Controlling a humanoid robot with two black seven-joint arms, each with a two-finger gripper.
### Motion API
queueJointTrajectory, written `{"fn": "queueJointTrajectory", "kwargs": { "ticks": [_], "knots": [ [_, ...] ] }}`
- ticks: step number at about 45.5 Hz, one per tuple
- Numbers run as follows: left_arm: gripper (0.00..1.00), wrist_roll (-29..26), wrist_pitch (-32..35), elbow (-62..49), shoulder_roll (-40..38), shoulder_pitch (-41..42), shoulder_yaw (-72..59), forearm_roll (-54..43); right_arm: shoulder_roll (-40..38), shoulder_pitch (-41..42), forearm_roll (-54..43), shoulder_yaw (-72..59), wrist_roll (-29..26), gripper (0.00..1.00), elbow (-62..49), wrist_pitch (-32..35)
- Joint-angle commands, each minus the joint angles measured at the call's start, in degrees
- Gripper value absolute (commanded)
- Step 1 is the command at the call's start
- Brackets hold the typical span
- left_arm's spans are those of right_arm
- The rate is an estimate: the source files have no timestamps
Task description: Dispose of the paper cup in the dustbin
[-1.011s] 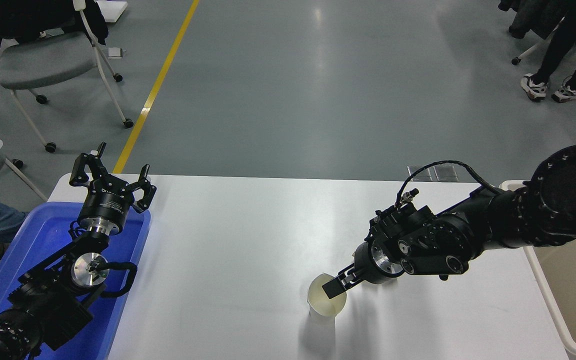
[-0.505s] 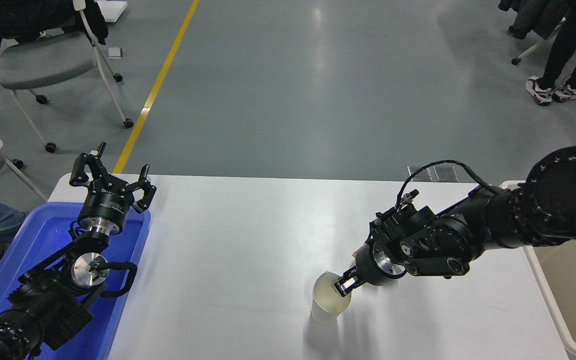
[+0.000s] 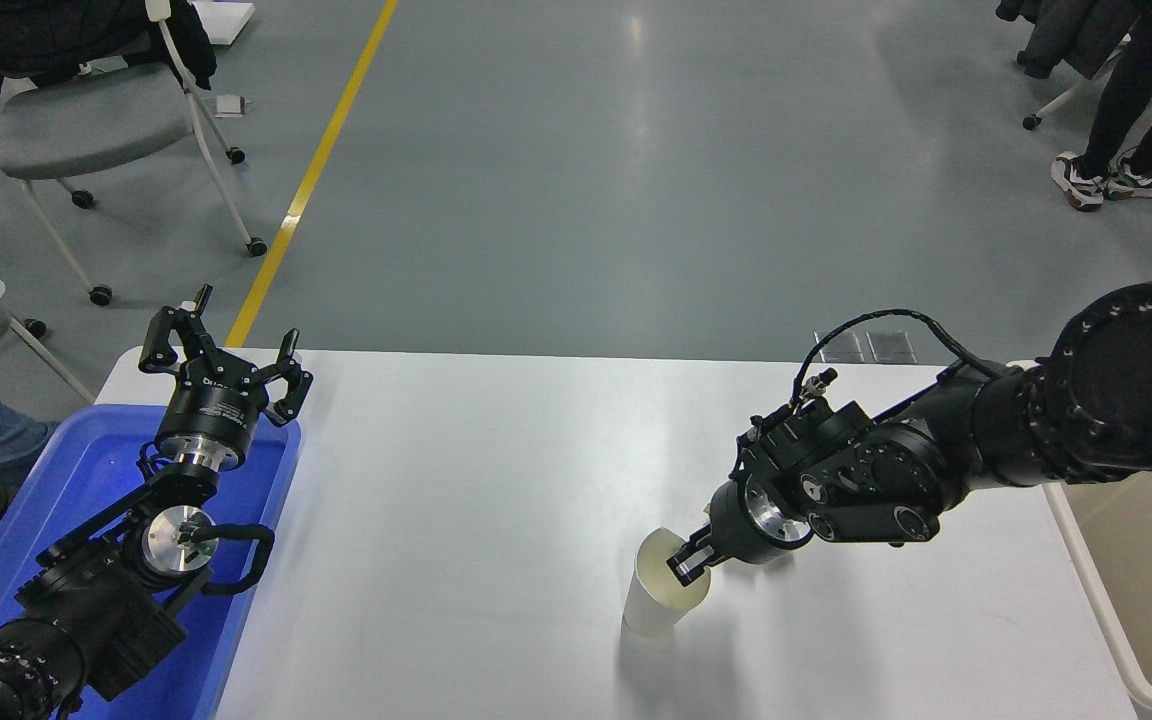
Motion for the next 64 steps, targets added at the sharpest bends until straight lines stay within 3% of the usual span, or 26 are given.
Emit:
{"fn": "queueJointTrajectory", "kwargs": {
  "ticks": [1, 7, 20, 30, 52, 64],
  "knots": [
    [1.00, 0.00, 0.00, 0.00, 0.00, -0.03, -0.04, 0.00, -2.40, 5.78, 0.31, -0.11, -0.06, 0.00, 3.94, 0.26],
    [1.00, 0.00, 0.00, 0.00, 0.00, -0.03, 0.05, 0.00, -3.81, 10.78, 1.80, -0.02, -0.15, 0.00, 5.70, 0.78],
    [1.00, 0.00, 0.00, 0.00, 0.00, 0.06, 0.05, 0.00, -6.88, 25.73, 5.93, 0.42, 0.03, 0.00, 11.15, 8.69],
    [1.00, -0.08, 0.00, 0.00, 0.00, 0.06, 0.04, 0.00, -8.55, 31.80, 5.85, 0.68, 0.38, 0.00, 11.24, 13.70],
    [1.00, -0.08, 0.00, 0.00, 0.00, -0.03, -0.04, 0.00, -9.26, 32.50, 5.93, -0.28, 0.12, 0.00, 11.06, 13.97],
    [1.00, 0.00, 0.00, 0.00, 0.00, -0.03, 0.05, 0.00, -19.79, 31.89, 5.85, -1.51, 0.12, 0.00, 10.53, 13.09]
  ]
}}
